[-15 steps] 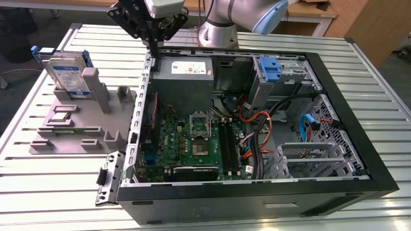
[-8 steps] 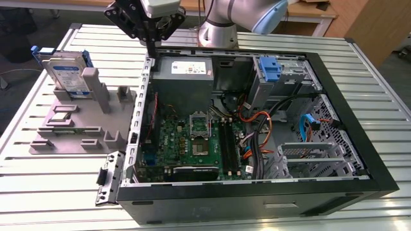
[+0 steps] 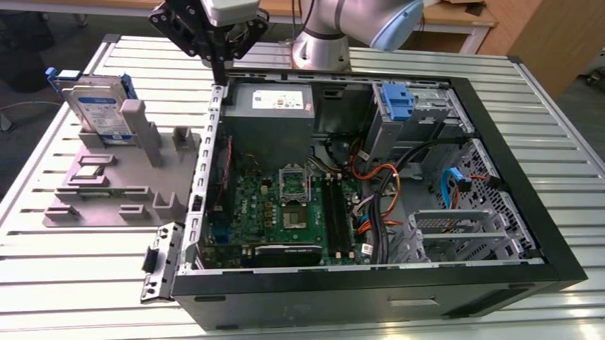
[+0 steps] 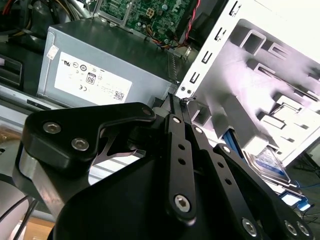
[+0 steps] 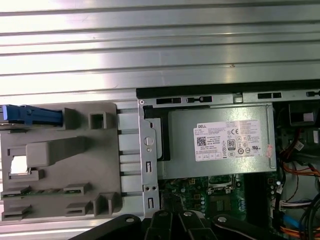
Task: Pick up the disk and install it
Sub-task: 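Reach for the disk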
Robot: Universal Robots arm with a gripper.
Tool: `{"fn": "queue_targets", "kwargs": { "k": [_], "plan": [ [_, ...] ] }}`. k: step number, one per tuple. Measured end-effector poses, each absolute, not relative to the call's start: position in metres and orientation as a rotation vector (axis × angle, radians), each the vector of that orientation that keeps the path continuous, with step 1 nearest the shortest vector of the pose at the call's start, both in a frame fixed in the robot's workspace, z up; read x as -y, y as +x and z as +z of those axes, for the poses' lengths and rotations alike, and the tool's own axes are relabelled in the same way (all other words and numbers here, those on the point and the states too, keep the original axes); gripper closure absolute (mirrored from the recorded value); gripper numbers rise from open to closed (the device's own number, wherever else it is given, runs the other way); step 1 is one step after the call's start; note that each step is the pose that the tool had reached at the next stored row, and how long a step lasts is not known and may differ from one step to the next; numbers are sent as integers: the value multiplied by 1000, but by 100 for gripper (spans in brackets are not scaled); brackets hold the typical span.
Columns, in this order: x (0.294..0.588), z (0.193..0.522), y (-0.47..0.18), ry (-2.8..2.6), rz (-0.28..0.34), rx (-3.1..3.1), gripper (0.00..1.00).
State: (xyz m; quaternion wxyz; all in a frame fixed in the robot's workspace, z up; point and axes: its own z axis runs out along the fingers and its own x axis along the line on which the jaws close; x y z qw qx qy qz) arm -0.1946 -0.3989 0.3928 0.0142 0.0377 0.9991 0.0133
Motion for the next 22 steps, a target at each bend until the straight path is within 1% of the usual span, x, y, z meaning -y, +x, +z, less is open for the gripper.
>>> {"fn": "queue_targets", "kwargs": {
  "k": [22],
  "plan": [
    [399,393,-208,118,41,-3111,90]
  ]
}}
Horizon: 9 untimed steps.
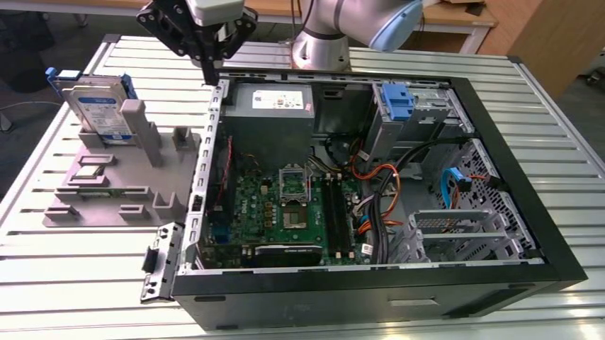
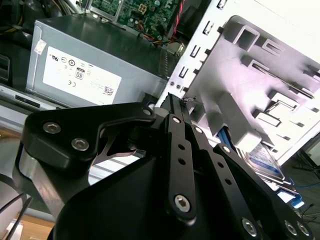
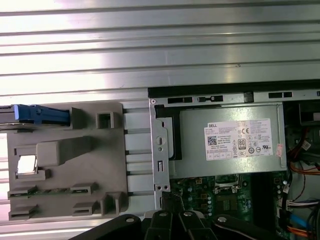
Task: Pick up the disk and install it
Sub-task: 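Reach for the disk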
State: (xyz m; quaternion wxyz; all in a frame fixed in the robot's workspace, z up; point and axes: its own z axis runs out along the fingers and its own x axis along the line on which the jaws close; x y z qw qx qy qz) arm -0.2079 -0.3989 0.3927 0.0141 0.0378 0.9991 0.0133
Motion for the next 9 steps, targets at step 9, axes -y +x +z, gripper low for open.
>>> {"fn": "queue_targets", "kwargs": {
  "k": [9],
  "plan": [
    [399,392,-232,117,41,-3111,90]
  ]
}}
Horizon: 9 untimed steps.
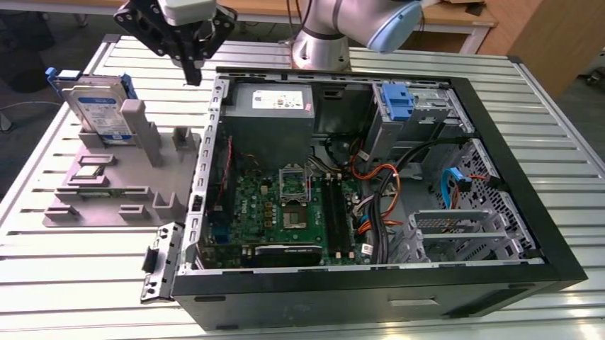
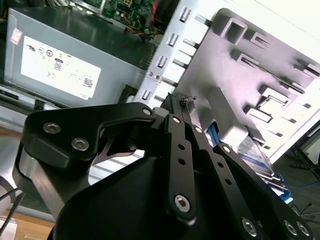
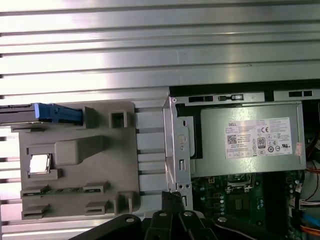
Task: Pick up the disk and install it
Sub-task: 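Reach for the disk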
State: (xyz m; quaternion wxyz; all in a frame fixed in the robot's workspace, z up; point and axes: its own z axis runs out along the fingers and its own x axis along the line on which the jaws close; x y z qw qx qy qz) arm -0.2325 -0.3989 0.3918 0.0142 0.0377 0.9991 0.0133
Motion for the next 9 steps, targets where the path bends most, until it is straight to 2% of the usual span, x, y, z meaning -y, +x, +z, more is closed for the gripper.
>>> {"fn": "queue_targets", "kwargs": {
  "k": [9],
  "plan": [
    [399,390,-266,118,41,-3111,90]
  ]
}}
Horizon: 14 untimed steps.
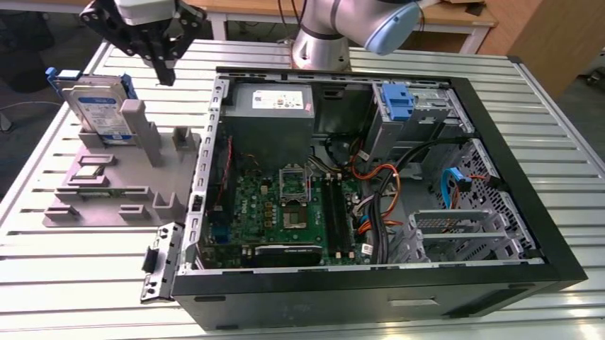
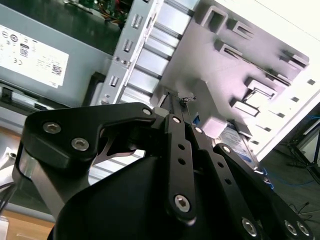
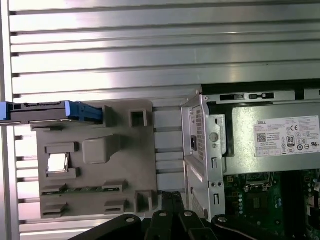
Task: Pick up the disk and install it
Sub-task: 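Reach for the disk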
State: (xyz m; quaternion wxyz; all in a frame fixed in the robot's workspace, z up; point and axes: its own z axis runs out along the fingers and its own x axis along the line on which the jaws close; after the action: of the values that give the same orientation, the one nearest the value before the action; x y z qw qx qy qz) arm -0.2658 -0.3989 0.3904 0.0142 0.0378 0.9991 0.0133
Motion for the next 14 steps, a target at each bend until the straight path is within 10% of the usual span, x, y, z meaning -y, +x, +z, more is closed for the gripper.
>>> {"fn": "queue_targets", "kwargs": {
  "k": [14],
  "plan": [
    [399,388,-313,118,41,-3111,90]
  ]
}}
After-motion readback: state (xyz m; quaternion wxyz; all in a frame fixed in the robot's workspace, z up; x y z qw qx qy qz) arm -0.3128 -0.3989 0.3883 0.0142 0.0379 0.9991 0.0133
